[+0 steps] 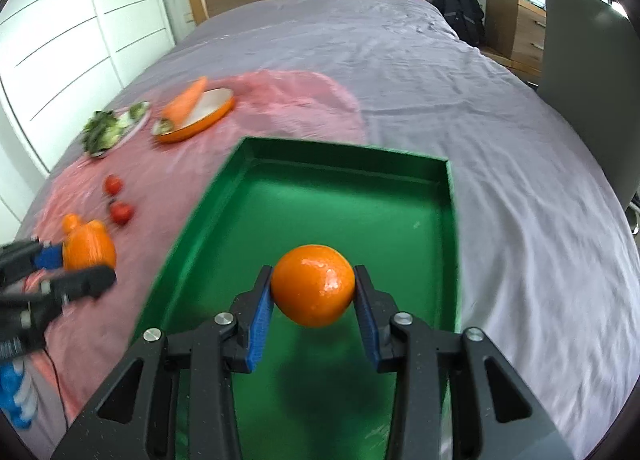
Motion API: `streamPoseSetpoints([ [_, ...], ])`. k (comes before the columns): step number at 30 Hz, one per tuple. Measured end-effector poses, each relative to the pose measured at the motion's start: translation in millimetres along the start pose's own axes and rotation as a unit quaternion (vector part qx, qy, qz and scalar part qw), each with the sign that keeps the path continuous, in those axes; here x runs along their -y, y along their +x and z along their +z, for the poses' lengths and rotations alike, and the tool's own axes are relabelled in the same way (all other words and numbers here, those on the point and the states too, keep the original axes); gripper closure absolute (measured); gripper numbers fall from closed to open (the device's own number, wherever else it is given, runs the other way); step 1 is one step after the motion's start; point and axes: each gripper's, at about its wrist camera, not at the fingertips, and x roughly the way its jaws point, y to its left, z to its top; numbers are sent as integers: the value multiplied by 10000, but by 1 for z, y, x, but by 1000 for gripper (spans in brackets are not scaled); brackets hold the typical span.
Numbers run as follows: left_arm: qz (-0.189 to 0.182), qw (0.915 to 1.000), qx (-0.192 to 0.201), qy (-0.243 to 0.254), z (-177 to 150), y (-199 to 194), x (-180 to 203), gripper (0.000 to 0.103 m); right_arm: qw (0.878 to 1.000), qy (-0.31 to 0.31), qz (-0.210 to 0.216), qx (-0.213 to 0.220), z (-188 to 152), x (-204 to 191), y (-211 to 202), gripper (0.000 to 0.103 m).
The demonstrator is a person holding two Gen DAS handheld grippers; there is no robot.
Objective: Organize fruits
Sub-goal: 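Carry the orange in the left gripper over the green tray while the right gripper carries a tangerine there, then open the left gripper to drop the orange into the tray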
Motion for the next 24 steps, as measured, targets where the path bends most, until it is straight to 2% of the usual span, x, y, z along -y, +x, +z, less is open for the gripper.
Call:
streamPoseSetpoints([
  [5, 107, 9997, -168, 141, 11, 33, 14, 64, 9998, 70, -112, -150, 13, 21, 27, 62],
  [10, 263, 9989, -325, 235, 13, 57, 19, 63, 9992, 130, -235, -294, 13, 30, 48, 62],
  [15, 401, 9974, -414, 431, 10, 68, 26, 63, 9984, 115, -365, -418, 7, 33, 57, 61],
  [18, 351, 9978, -418, 387, 11, 68, 24, 63, 9982, 88, -400, -440, 8, 32, 58, 60],
  [19, 336, 9979, -405, 371, 12, 67, 24, 62, 9982, 75, -409, -443, 8, 32, 58, 60],
  [20, 331, 9983, -326, 363, 12, 62, 24, 56, 9981, 68, -422, -450, 8, 32, 58, 58],
  [21, 358, 9983, -277, 363, 15, 59, 23, 51, 9980, 70, -467, -432, 8, 31, 56, 32],
  [22, 375, 9985, -164, 355, 16, 52, 23, 47, 9979, 82, -505, -393, 9, 31, 54, 19],
  [23, 356, 9987, -128, 348, 17, 49, 22, 47, 9982, 98, -488, -335, 9, 31, 51, 12],
  [24, 327, 9989, -97, 331, 19, 43, 21, 47, 9984, 111, -474, -295, 10, 30, 47, 11],
])
